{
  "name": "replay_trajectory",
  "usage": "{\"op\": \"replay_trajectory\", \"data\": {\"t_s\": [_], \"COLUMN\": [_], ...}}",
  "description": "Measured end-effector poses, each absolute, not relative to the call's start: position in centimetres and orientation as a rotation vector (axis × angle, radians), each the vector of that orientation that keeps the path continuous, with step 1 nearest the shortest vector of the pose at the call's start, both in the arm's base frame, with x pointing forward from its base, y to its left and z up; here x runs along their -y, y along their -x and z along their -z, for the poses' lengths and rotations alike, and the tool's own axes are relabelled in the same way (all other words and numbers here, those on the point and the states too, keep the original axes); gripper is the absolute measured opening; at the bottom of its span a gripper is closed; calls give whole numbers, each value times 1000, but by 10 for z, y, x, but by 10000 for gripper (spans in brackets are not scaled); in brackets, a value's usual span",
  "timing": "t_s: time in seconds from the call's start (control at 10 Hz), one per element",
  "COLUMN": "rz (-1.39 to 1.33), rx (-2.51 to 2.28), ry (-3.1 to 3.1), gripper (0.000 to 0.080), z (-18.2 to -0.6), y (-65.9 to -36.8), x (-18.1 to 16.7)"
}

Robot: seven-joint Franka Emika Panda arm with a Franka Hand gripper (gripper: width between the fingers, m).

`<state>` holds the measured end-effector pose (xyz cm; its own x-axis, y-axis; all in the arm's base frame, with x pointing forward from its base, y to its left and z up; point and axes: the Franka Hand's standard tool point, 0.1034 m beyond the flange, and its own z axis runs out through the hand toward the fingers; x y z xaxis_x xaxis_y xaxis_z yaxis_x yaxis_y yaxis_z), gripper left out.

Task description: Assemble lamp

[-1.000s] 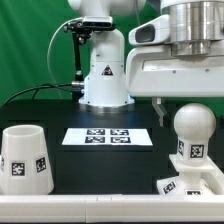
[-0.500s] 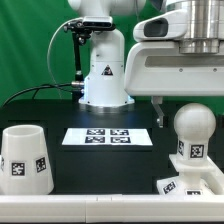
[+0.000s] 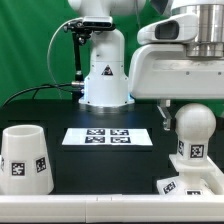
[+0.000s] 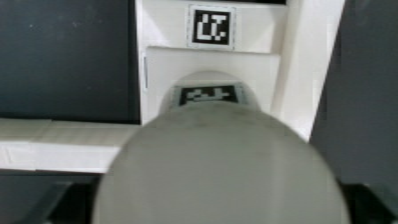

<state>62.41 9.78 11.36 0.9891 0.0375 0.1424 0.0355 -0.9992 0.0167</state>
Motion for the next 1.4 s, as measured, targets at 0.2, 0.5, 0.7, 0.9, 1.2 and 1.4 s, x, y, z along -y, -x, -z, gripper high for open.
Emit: {"op": "replay_trajectory", "data": {"t_s": [0.2,0.5,0.7,0.9,1.2,1.4], "rz": [-225,-242,-249,-260,-215,-164], "rx": [132,620,956,1230,1667,1980], "ry": [-3127,-3060,-2974,-2897,-2730,-2565], "gripper": [574,574,574,576,576,576], "z": [-113,-113,-113,-113,-112,-111], "y": [-624,-624,-624,-624,-623,-621], "x": [-98,-97,-95,-93,-91,-93]}}
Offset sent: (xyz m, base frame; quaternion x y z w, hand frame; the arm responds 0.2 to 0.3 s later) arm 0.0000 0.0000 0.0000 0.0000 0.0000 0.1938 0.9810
